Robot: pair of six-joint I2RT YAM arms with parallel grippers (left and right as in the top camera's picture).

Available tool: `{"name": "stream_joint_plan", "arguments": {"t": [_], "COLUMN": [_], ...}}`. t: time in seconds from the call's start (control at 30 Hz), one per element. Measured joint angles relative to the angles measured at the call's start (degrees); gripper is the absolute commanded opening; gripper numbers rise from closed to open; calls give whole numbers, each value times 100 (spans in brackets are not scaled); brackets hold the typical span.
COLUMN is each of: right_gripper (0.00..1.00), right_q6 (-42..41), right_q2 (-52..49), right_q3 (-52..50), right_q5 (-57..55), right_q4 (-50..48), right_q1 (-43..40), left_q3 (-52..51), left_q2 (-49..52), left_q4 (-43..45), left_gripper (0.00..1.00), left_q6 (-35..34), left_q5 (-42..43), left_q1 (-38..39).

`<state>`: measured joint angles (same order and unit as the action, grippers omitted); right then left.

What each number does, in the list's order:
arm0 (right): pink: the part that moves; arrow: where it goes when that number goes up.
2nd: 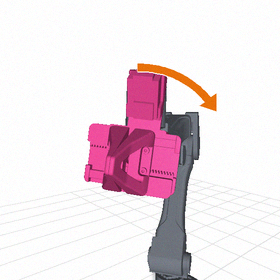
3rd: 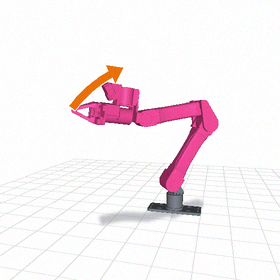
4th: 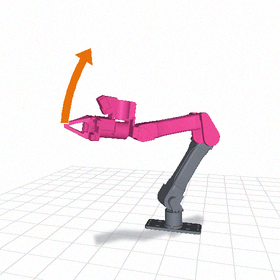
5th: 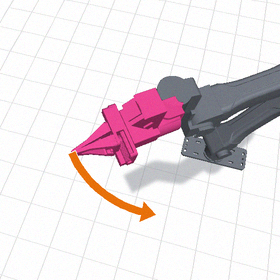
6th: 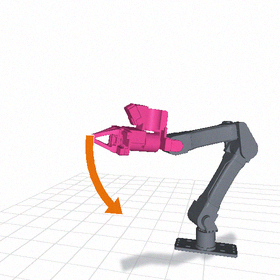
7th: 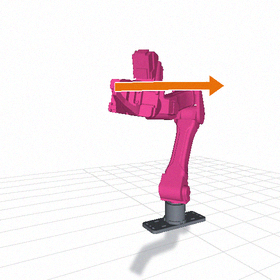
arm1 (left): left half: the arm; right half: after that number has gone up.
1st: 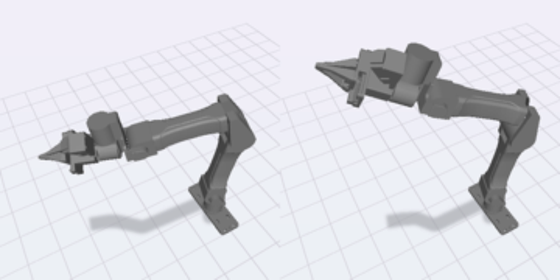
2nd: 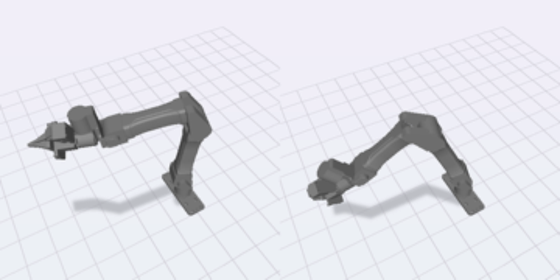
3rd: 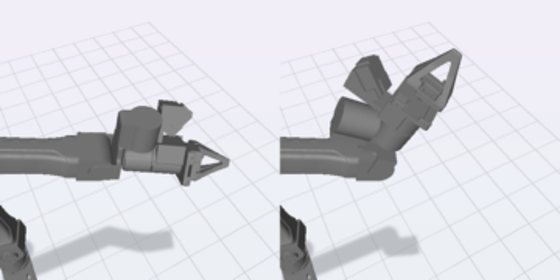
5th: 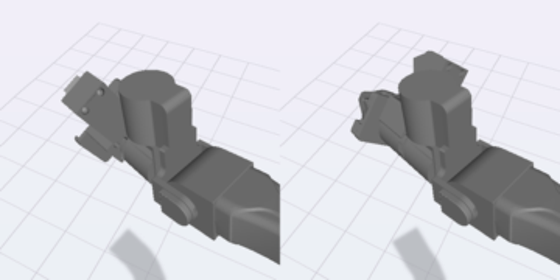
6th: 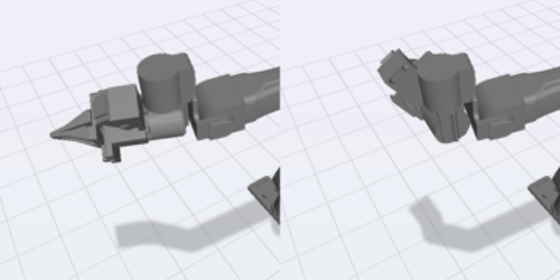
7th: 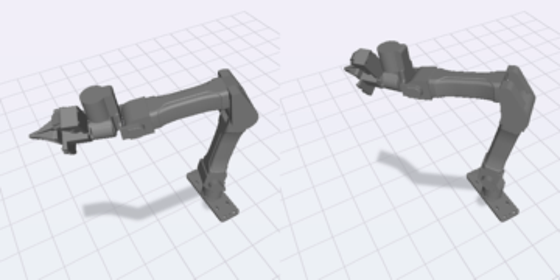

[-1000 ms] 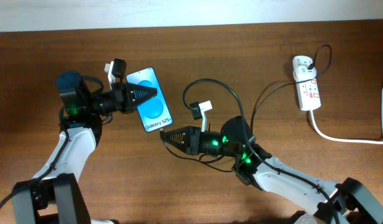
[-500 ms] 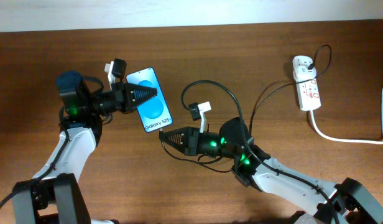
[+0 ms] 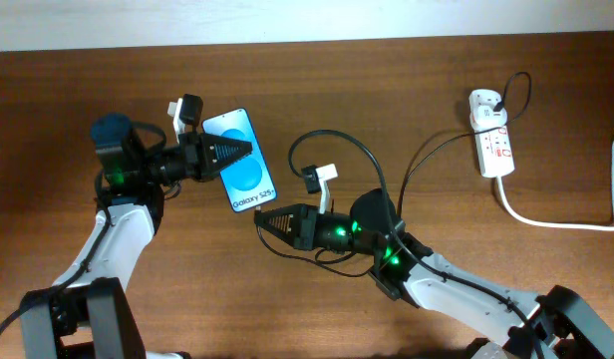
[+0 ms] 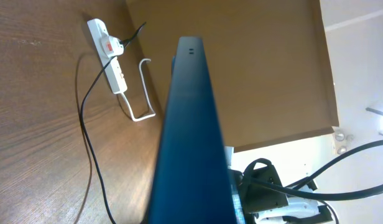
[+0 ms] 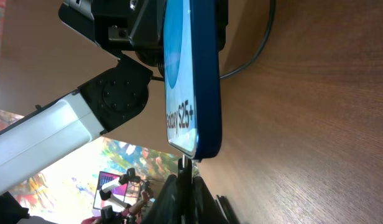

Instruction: Plug charger to phone and switch on socket

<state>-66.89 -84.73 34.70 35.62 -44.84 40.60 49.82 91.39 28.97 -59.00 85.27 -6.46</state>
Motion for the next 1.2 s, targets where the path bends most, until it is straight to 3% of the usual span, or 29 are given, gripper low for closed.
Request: {"name": "stream_joint_plan", "arguments": {"t": [0.7,1.2], "right_gripper": [4,4], "right_q6": [411,706], "right_q2": [-11,-15], "right_q3": [-2,79], "right_q5": [2031,1340], "right_q4": [133,459], "right_q1": [-1294,-570], "left_q3": [44,42], "left_q2": [0,0], "left_q4": [42,173], "left_gripper": [0,0], "left_q6": [243,221], "left_q5": [-354,90], "left_q1": [382,199]}}
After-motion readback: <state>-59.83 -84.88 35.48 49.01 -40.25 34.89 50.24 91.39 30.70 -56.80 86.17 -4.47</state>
